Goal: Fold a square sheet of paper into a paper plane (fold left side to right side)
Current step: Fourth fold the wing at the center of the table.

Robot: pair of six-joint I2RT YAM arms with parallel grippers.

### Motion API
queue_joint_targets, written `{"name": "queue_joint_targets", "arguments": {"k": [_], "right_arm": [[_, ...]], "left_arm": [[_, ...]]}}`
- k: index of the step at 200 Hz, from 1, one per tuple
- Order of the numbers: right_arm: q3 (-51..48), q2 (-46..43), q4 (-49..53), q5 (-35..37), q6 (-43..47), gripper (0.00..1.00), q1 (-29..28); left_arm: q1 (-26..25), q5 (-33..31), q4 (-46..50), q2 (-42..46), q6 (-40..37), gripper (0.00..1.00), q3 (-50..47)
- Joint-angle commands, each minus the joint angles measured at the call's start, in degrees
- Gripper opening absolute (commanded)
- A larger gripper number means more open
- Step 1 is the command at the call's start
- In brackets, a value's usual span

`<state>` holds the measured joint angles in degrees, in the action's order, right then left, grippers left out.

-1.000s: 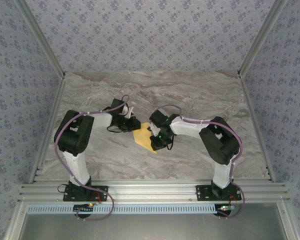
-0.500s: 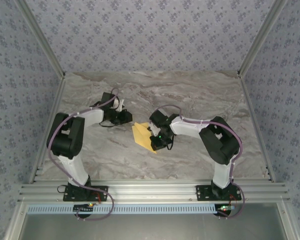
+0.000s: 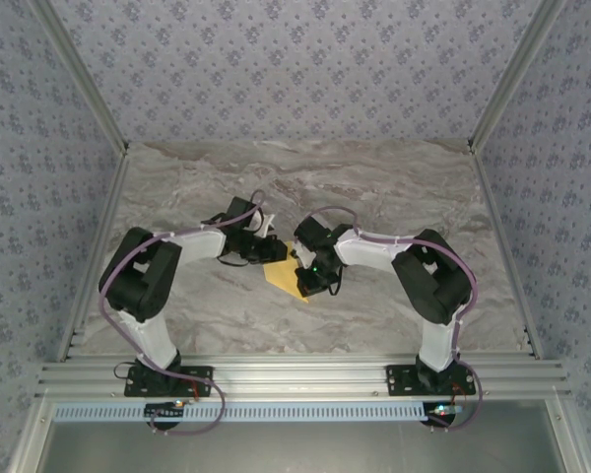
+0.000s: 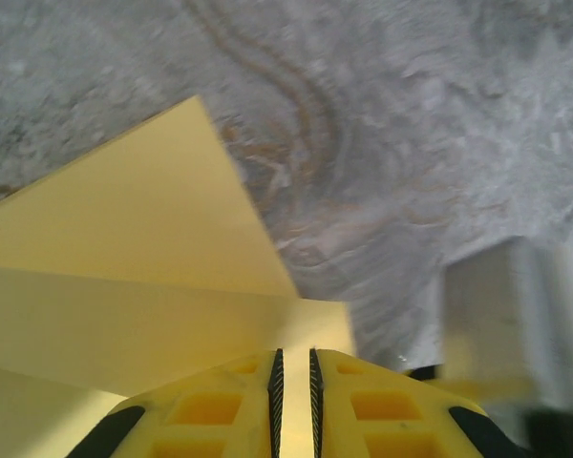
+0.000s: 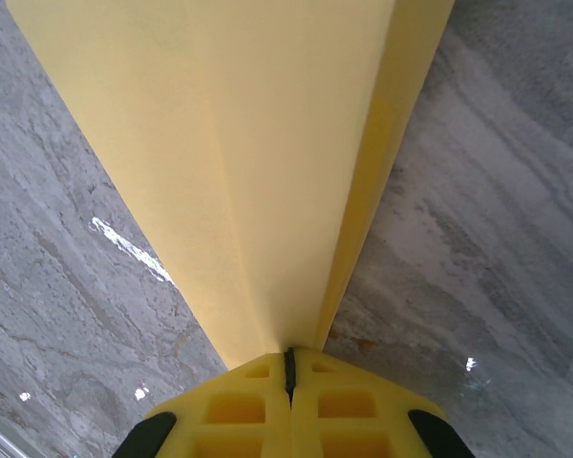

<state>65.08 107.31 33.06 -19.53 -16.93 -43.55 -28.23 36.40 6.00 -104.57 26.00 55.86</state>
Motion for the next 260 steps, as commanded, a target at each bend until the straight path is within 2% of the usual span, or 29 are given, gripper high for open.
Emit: {"name": "queue_joint_targets", "arguments": {"k": [1,36,91,106,132,189,260], "right_arm": [[-4.3,4.6,6.9,7.5,0.1,0.00,0.1],[-5.9,1.1,5.5,6.7,-0.7,0.00,0.4],[-4.4,-9.4,3.5,4.7,-3.1,0.00,1.5],[-3.6,-11.3,1.6,3.5,-5.1,0.00,1.5],[-4.1,-13.8,-7.5,1.9,-10.9,0.00,1.7],[-7.5,-7.7,-26.0,-2.7,-26.0,0.00,1.7],[-6.7,-1.8,-29.4,-3.3,-30.3,0.00,0.3]], "left_arm": [[0.1,-0.9,0.1,-3.2,-0.9,0.17,3.6],[0.7,-4.0,1.4,-6.4,-1.3,0.16,4.0],[0.4,-3.7,-1.3,-5.3,0.4,0.16,0.0],[0.1,-3.6,-1.7,-5.3,0.6,0.16,-0.4],[-0.3,-3.6,-2.5,-5.5,1.1,0.16,-0.6],[-0.5,-3.3,-3.6,-5.6,1.7,0.16,-0.5],[-0.8,-3.4,-3.2,-4.0,1.6,0.17,-1.3]]}}
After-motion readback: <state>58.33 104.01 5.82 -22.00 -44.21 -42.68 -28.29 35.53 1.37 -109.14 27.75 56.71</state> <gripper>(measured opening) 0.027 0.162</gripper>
